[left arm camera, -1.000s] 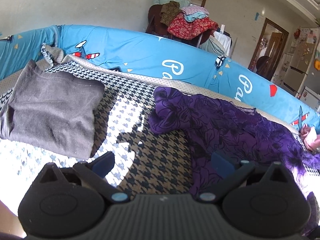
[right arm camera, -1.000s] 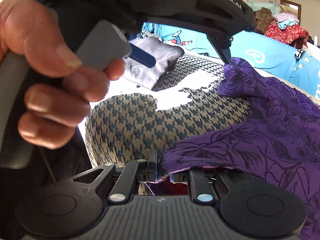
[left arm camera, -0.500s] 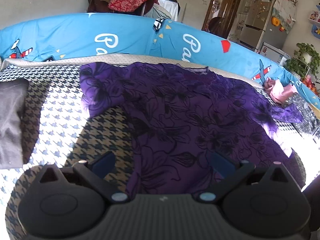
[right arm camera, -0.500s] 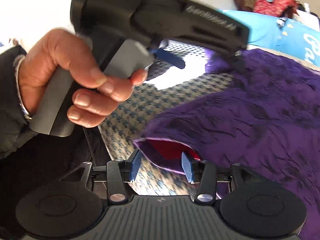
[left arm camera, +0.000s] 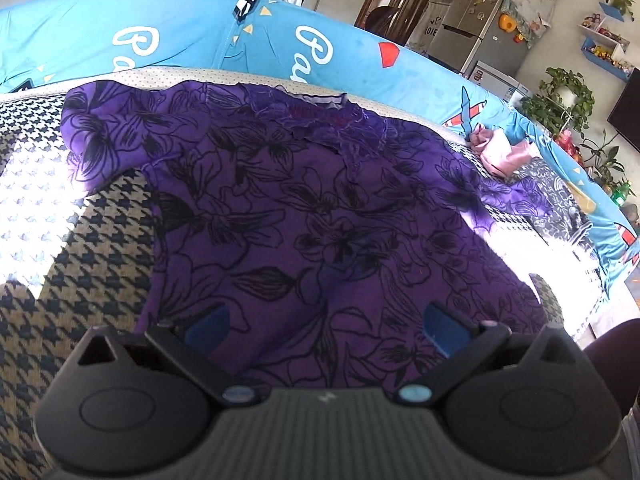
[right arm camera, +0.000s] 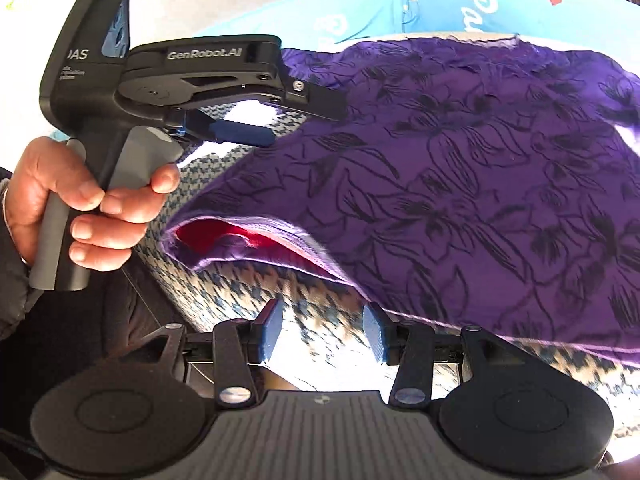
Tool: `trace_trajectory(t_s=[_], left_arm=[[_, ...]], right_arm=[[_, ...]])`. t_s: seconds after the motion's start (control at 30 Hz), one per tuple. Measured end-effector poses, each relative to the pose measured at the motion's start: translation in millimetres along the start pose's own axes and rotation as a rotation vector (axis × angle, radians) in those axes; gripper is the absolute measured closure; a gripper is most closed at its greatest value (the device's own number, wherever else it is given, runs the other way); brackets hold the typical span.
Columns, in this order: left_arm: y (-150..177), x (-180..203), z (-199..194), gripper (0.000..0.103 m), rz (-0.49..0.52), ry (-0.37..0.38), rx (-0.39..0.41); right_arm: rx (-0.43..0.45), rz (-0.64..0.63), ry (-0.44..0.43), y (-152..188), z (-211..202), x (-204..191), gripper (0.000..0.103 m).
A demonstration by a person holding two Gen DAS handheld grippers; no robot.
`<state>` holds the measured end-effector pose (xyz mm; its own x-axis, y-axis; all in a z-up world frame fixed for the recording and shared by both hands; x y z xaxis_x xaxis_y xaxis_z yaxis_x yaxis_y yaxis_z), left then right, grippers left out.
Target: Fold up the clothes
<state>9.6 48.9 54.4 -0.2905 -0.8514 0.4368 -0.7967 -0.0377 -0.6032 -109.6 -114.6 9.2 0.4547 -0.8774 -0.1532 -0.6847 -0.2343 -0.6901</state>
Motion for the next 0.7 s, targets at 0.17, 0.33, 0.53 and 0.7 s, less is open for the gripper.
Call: trace_trajectory(t_s=[0.17,0.33,0.53,0.7], left_arm=[[14.3,19.9,-12.4,0.000,0.093,0.032,0.000],[32.5,30.9,-30.8,0.000,0.127,0.089,-0.005],[49.2,40.6,-43.5,0.000,0.145,0.181,-0.050],[61.3,44.7,-34.6,0.000,0.136,0.219,-0.131]], right_arm=[[-0.041,0.007,0.073,9.8,0.2,10.8,0.059],[-0.016,0.001,0.132,15.6,-7.9,17.8,0.059],[0.062,-0.099,0.216,8.9,-14.9,15.3,0.059],[0.083,-0.184,0.274,6.0,-9.6,14.2,0.059]])
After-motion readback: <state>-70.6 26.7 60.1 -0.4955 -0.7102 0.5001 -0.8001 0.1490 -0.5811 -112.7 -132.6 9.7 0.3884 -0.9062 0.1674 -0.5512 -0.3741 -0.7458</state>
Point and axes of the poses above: each gripper's, at about its wrist camera, not at the fingertips, and z roughly the way its jaws point, x to its right, y to its underside, the point moved 2 cm from there along z, roughly the way its jaws point, and after that the axes turned 9 degrees about -z, right-handed, at the moved point
